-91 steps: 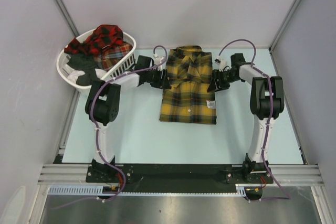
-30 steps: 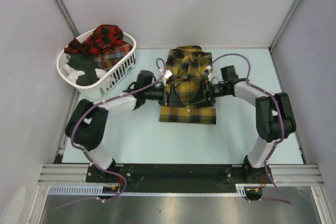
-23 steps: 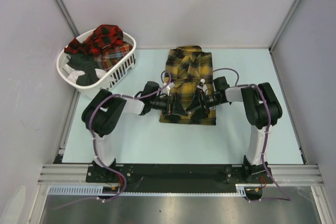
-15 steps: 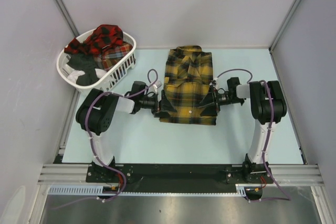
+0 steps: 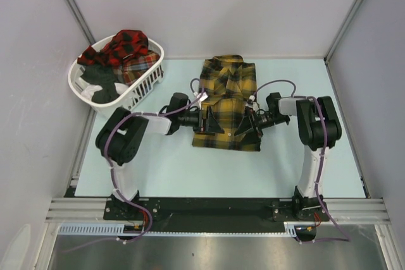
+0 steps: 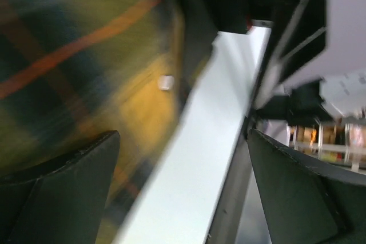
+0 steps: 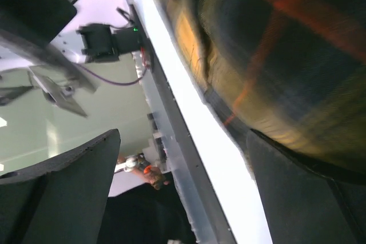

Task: Fold and stack the long sleeve shirts
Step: Fold the shirt

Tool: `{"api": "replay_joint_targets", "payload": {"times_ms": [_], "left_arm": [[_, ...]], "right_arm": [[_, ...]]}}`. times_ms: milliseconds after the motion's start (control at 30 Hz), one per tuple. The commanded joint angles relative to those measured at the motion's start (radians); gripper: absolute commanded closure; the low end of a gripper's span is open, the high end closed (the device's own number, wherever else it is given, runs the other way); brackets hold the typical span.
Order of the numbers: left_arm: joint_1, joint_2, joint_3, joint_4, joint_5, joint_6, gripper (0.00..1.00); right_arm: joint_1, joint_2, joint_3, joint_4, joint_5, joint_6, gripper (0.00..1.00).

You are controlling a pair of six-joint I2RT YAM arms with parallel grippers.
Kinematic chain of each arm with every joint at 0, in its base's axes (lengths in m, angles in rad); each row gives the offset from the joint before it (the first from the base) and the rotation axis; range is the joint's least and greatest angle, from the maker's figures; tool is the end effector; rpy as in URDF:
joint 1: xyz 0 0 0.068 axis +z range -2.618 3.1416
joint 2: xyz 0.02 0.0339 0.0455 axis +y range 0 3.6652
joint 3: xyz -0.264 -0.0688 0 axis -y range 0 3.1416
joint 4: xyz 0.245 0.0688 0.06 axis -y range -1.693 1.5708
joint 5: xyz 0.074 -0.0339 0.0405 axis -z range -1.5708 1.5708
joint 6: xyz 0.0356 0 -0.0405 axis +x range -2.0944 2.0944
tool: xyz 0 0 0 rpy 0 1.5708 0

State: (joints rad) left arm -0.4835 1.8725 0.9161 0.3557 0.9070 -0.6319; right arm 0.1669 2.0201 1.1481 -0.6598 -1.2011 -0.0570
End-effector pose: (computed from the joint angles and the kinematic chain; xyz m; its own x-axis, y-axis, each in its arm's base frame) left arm 0.3126 -0.1958 0.1457 -0.9128 0.0682 -0.4027 0.3997 0.3516 -0.8465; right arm 0.3313 0.0895 0.1155 -0.9783 -0.1857 -0.0920 -0.1519 0.3402 0.9280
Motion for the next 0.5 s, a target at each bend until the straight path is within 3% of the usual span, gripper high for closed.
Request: {"api": "replay_joint_targets", "payload": {"times_ms": [0, 133, 233, 300, 467], "left_arm": [[0.110, 0.108, 0.003, -0.001, -0.155, -0.026, 0.01], [0.157, 0.053, 0.019, -0.113, -0.081, 0.169, 0.05], [0.128, -0.024, 0.067, -0.168, -0.004, 0.282, 0.07], [0.085, -0.027, 0.105, -0.169, 0.000, 0.279, 0.08], [0.026, 0.117, 0.275, -0.017, -0.074, 0.103, 0.09]], "right_arm": [[-0.113, 0.149, 0.161, -0.091, 0.109, -0.164, 0.00], [-0.155, 0.157, 0.319, -0.301, 0.056, -0.257, 0.00], [-0.159, 0.123, 0.393, -0.354, 0.008, -0.258, 0.00], [-0.184, 0.106, 0.401, -0.327, 0.003, -0.203, 0.00], [-0.175, 0.147, 0.422, -0.040, 0.032, 0.000, 0.00]]}}
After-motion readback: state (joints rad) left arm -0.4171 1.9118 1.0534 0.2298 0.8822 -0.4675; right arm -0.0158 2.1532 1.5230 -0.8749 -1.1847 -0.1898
